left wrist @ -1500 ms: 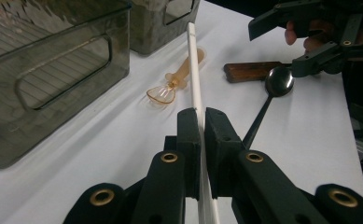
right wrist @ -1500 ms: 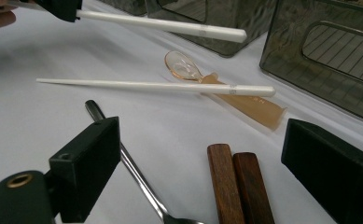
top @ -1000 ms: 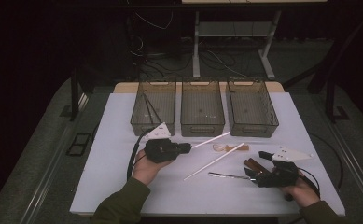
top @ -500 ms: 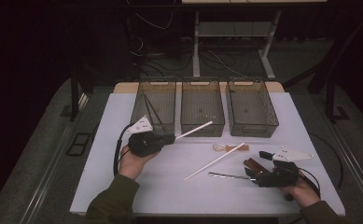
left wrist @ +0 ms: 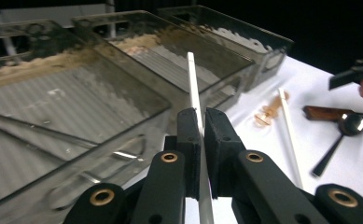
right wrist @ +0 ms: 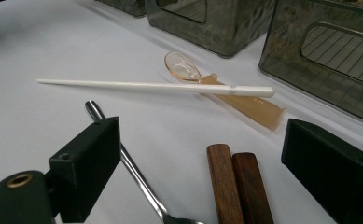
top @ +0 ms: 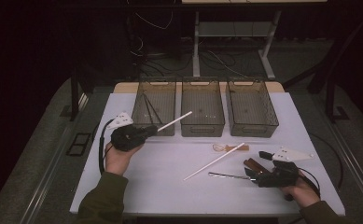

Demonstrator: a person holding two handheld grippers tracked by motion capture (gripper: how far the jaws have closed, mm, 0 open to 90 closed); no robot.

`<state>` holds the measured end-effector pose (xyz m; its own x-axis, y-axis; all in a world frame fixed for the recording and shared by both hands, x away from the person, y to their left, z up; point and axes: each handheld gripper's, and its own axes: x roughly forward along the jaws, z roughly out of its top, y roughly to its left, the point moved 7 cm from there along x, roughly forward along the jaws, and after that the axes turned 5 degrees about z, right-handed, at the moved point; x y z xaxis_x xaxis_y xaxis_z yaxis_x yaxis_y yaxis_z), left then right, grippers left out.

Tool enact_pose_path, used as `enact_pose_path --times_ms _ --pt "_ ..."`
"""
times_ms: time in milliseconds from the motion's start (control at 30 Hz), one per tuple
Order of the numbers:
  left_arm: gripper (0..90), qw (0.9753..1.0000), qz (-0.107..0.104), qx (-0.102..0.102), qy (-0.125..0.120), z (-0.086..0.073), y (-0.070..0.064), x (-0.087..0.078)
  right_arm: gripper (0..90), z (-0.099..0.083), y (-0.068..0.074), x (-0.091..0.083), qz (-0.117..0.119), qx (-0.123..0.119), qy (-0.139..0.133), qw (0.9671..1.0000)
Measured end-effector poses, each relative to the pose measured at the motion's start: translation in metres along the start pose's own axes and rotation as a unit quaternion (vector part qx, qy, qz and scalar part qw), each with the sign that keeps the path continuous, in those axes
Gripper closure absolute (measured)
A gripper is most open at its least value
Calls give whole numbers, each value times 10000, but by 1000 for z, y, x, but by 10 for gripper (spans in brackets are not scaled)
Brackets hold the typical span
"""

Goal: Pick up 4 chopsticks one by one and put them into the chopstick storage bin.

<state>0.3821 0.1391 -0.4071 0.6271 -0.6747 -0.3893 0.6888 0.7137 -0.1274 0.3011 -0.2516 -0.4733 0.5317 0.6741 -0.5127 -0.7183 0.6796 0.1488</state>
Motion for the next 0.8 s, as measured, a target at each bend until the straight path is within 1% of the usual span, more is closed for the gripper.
enact_pose_path --times_ms 167,233,333,533,600,633,667,767,800 --pt "848 9997 229 -78 -77 3 16 -5 119 0 0 0 -5 11 6 10000" --pt "848 9993 341 -87 -85 5 24 -6 119 0 -1 1 -10 -2 -10 10000" --pt "848 9988 464 -152 -93 7 35 -4 119 0 -1 0 -13 2 -10 10000" --pt "848 9973 707 -191 80 13 56 6 119 0 -2 0 -36 10 -12 10000" --pt "848 9967 767 -225 131 16 61 11 119 0 -2 0 -41 13 -17 10000" --pt "848 9966 780 -199 165 18 63 13 118 0 -2 0 -38 10 -15 10000" --pt "848 9963 806 -221 179 19 65 15 119 0 -2 0 -36 9 -16 10000" --pt "848 9955 890 -201 273 24 70 23 119 0 -2 0 -32 10 -14 10000" --pt "848 9951 917 -229 293 25 73 25 119 0 -2 0 -33 11 -18 10000"
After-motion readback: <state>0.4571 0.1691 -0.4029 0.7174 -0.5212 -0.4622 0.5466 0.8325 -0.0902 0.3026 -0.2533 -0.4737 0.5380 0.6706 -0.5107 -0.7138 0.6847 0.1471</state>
